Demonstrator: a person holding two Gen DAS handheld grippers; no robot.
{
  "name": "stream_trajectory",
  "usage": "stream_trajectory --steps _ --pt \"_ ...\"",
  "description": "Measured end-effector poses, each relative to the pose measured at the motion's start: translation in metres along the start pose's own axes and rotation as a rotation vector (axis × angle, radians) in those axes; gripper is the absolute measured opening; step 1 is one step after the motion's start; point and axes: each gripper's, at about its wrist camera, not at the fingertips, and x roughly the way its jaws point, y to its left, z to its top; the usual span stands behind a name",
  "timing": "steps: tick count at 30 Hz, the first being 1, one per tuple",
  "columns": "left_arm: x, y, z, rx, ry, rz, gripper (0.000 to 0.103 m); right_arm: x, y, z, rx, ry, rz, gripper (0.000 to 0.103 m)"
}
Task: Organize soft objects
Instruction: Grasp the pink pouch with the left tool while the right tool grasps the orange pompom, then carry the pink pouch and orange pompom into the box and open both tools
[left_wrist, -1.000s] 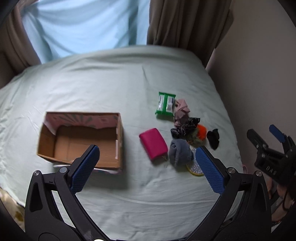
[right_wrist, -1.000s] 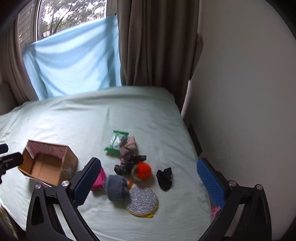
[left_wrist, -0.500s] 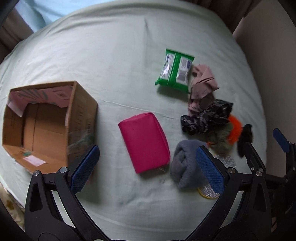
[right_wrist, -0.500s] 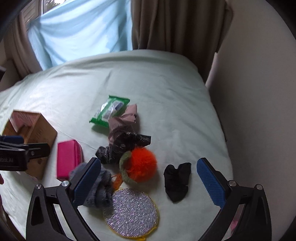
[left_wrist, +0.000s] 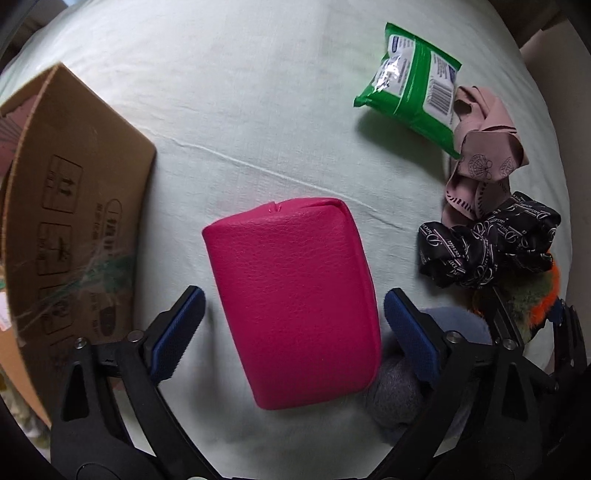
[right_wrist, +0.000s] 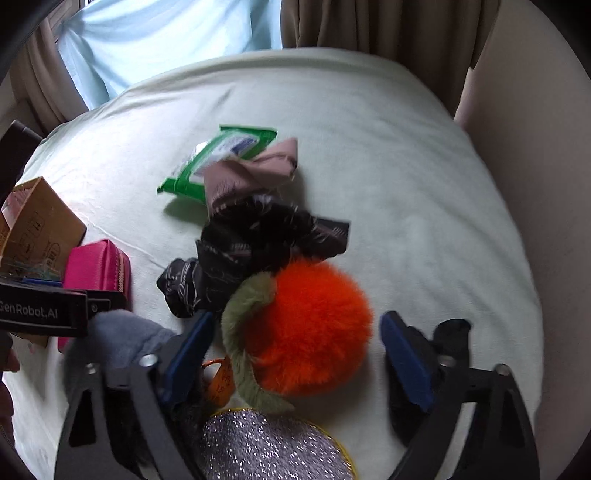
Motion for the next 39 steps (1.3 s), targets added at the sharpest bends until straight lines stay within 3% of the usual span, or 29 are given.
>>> stream_trajectory --steps 1,3,6,12,15,17,25,33,39 --pt "0.003 0.001 0.0 -0.003 0.004 0.002 0.086 0.002 0.0 0.0 0.003 -0.004 0.008 0.084" --pt "0.011 0.004 0.001 -0.013 0.012 -0.013 0.085 0.004 0.001 -0.002 0.001 -0.023 0.016 0.083" --pt "0.014 0.006 0.0 -0.014 0.008 -0.034 0.075 0.004 -0.001 -0.003 0.003 -0.029 0.058 0.074" --pt "0.02 0.004 0.001 0.01 -0.001 -0.03 0.067 0.006 -0.006 -0.002 0.014 -0.025 0.111 0.066" --pt "0.019 0.003 0.0 0.024 -0.006 -0.03 0.063 0.006 -0.001 -0.004 -0.009 -0.017 0.114 0.057" --pt "0.019 0.003 -0.001 0.032 -0.01 -0.029 0.061 0.007 0.001 -0.005 -0.015 -0.008 0.125 0.043" --pt "0.001 0.008 0.0 0.051 -0.038 -0.043 0.052 -0.003 -0.002 -0.009 0.012 -0.008 0.098 0.036" --pt "-0.054 0.014 -0.006 0.06 -0.109 -0.077 0.05 -0.048 -0.001 0.005 0.021 -0.08 0.061 0.036" --pt "-0.138 0.013 -0.009 0.062 -0.205 -0.121 0.05 -0.107 0.007 0.021 0.026 -0.142 0.033 0.036"
